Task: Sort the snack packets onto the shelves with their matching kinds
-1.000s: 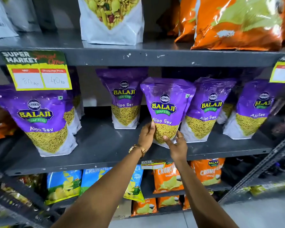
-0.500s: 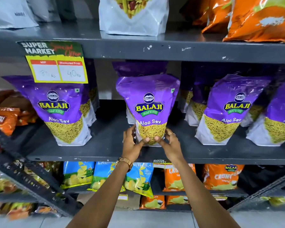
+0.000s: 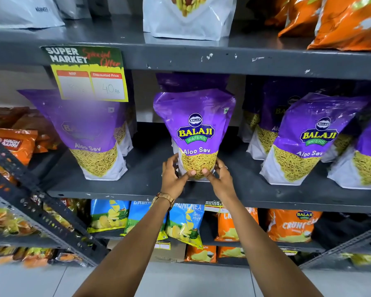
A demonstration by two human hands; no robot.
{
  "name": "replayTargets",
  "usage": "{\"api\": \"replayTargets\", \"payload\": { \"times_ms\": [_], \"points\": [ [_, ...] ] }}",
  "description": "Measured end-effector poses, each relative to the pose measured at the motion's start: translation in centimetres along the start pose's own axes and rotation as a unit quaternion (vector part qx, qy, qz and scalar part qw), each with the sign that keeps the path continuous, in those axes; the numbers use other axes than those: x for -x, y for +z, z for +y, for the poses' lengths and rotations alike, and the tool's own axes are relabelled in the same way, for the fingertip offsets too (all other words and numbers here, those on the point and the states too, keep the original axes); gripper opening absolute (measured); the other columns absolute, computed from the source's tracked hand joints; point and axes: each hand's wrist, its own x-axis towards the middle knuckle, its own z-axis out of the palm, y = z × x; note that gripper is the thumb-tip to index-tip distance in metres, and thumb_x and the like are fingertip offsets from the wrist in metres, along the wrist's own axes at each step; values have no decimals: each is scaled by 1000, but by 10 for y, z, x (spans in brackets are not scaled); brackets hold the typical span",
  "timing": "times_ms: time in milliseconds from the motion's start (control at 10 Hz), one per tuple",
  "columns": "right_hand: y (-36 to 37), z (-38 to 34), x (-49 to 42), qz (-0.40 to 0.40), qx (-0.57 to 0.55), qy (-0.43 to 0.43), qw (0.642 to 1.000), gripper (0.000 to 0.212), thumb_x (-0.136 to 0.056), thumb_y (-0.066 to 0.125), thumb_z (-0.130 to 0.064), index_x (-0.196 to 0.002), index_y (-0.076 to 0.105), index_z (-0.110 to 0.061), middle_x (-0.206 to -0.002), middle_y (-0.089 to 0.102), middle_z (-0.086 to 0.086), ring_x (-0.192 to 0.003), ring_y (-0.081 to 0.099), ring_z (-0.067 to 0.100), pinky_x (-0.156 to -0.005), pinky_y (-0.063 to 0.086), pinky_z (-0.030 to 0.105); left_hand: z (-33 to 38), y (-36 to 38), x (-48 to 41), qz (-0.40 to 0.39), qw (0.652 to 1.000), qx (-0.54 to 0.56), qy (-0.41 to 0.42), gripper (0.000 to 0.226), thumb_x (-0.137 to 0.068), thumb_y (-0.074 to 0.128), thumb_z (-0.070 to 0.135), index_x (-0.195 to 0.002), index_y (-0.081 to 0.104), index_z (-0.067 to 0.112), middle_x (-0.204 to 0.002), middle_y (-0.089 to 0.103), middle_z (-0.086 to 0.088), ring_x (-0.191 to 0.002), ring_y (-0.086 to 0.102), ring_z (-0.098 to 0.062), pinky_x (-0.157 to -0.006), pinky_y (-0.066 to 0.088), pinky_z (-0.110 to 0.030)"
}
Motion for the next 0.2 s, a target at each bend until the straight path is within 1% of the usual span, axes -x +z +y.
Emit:
{"api": "replayTargets", "payload": {
  "times_ms": [100, 200],
  "points": [
    [1, -10, 7, 2, 9, 27, 1000, 83, -82, 72, -28, -149, 26, -15, -143, 51, 7, -129, 50, 17, -105, 48, 32, 7, -5, 4, -8, 1000, -15, 2, 97, -52, 72, 58, -134, 43, 16, -120, 41, -2, -120, 53, -25, -100, 50, -50],
    [5, -19, 17, 80, 36, 26, 996, 102, -79, 75, -29, -153, 7, -10, -161, 23, 14, -147, 26, 25, -119, 29, 45, 10, -12, 10, 9, 999, -25, 36, 101, -55, 68, 63, -139, 36, 15, -121, 39, 0, -122, 51, -28, -101, 47, -52]
  ]
}}
